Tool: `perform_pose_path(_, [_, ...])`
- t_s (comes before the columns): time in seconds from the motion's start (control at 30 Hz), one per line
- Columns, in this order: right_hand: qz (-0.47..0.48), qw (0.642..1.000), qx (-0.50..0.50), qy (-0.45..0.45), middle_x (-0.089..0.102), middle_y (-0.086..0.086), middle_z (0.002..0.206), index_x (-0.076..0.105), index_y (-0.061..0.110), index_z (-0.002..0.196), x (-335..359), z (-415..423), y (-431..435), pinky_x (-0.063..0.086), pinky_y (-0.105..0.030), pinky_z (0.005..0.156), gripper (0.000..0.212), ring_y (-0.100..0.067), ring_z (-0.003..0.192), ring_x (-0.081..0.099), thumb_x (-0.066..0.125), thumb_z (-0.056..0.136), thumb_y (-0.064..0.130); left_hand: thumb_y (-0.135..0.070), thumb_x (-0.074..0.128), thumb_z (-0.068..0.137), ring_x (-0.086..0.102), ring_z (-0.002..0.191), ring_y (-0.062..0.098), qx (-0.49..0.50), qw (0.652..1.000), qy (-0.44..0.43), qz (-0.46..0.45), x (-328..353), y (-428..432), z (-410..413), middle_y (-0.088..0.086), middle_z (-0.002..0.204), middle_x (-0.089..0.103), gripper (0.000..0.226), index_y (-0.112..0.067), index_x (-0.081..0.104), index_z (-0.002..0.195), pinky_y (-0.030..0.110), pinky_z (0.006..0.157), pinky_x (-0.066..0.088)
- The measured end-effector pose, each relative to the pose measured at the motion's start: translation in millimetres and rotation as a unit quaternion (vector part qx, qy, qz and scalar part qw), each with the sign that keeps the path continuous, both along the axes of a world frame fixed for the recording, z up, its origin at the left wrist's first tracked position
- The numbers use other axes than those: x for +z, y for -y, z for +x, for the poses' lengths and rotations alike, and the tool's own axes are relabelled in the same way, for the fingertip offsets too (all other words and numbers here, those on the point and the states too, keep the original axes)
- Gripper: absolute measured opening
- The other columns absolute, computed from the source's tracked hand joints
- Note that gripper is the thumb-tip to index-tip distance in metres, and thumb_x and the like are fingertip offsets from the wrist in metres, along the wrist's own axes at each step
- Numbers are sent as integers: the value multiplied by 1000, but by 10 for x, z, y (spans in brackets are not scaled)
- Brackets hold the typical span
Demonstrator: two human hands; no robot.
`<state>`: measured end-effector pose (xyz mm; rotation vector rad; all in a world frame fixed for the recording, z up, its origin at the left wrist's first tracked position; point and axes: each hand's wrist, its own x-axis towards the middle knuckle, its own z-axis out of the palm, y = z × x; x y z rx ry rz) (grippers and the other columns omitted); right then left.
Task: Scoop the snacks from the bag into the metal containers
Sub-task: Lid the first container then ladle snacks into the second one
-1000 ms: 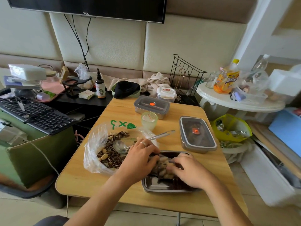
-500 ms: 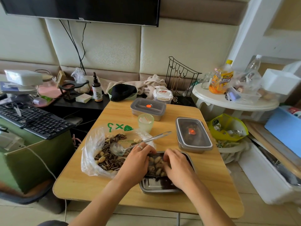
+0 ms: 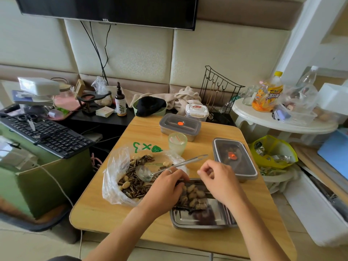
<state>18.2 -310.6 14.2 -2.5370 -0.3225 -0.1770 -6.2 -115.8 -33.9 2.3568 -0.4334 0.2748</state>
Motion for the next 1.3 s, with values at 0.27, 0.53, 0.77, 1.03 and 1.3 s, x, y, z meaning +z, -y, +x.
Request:
perform_pose_path(0.27, [114,993,26,-11,67,9,104,67,25,100,143,704,-543,51,-23,72,17,-15,86,68,55,102,13,-19,55,103,57,92,-4,21,999,-26,-4,125,-241,140,-15,102,67,18,-26,70,110,13,83,47])
perform_pose_path(0.53, [-106,980,70,-154,46,-8,155,46,37,152,68,1226,-943,64,-42,78,69,-22,79,73,44,95,-3,-13,55,101,63,88,5,47,999,-26,-7,147,-476,221,-11,95,72,19,-21,72,104,31,83,53])
perform_pose_path(0.77, [-124,985,47,-106,56,-7,150,62,23,142,118,1270,-1026,64,-37,71,54,-18,64,72,45,96,1,-11,56,101,61,87,4,54,998,-8,-17,207,-540,216,-10,95,72,20,-19,74,104,21,80,49])
perform_pose_path(1.03, [-21,999,-26,-17,78,4,100,78,19,108,149,1228,-933,57,-23,54,33,-10,44,67,48,102,10,-8,57,100,61,83,5,72,997,-7,-37,242,-529,190,-11,90,71,20,-19,74,100,17,75,48])
perform_pose_path(1.3, [265,959,-88,36,71,6,90,67,18,93,164,944,-896,45,-12,47,12,-9,45,65,68,98,29,-12,58,101,64,87,4,127,986,-25,-101,247,-527,224,-12,95,71,19,-20,72,108,21,79,53])
